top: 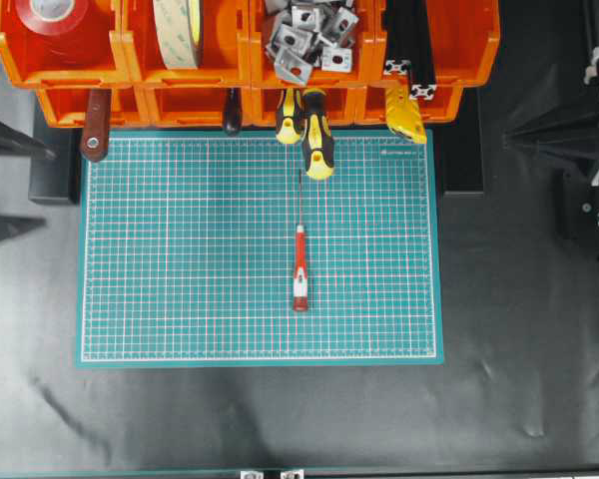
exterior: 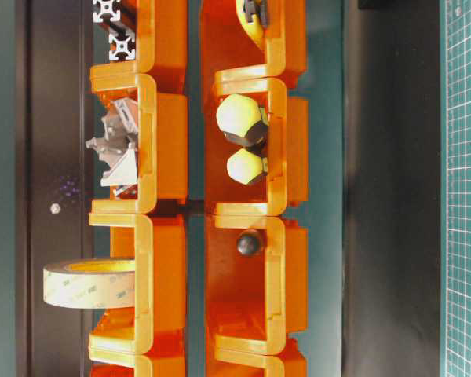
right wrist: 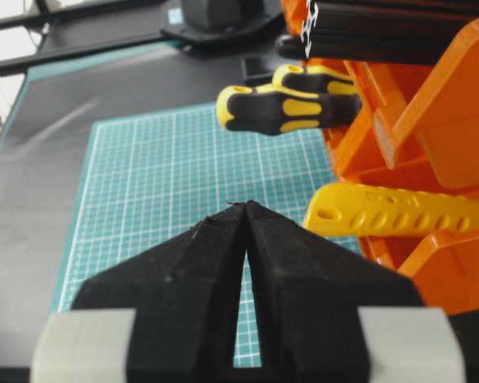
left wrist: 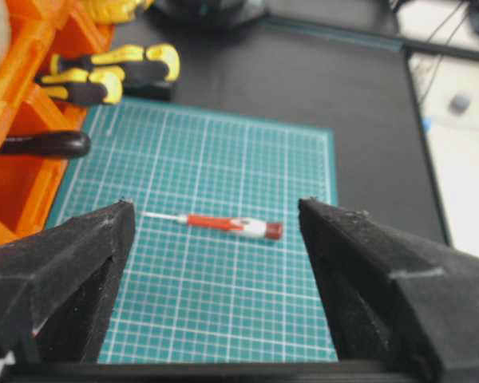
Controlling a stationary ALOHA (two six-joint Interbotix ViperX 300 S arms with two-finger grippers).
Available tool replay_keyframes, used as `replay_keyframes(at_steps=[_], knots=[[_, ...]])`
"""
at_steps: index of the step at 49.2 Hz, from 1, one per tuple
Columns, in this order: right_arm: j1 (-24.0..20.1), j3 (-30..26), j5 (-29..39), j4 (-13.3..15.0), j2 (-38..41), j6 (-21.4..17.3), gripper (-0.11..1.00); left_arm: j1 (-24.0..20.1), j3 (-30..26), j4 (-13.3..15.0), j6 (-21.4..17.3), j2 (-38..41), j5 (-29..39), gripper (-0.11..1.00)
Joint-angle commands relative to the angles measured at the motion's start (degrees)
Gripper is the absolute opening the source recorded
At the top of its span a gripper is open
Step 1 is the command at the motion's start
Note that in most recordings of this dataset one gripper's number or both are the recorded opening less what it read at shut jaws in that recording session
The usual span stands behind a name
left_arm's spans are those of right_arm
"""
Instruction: Pick red screwdriver from container rack with left arm.
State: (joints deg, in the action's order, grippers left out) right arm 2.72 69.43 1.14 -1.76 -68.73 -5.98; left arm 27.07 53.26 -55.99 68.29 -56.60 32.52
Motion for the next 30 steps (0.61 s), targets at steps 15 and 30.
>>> replay_keyframes(at_steps=[15, 30], knots=[[0.2, -1.8, -0.6, -0.1, -1.4, -0.2, -0.01, -0.4, 4.3, -0.2, -3.8, -10.5, -0.4, 0.79], [0.2, -1.3, -0.9, 0.0, -1.6, 0.4, -0.01, -4.1, 4.3, -0.3, -10.4, -10.7, -1.8, 0.79]])
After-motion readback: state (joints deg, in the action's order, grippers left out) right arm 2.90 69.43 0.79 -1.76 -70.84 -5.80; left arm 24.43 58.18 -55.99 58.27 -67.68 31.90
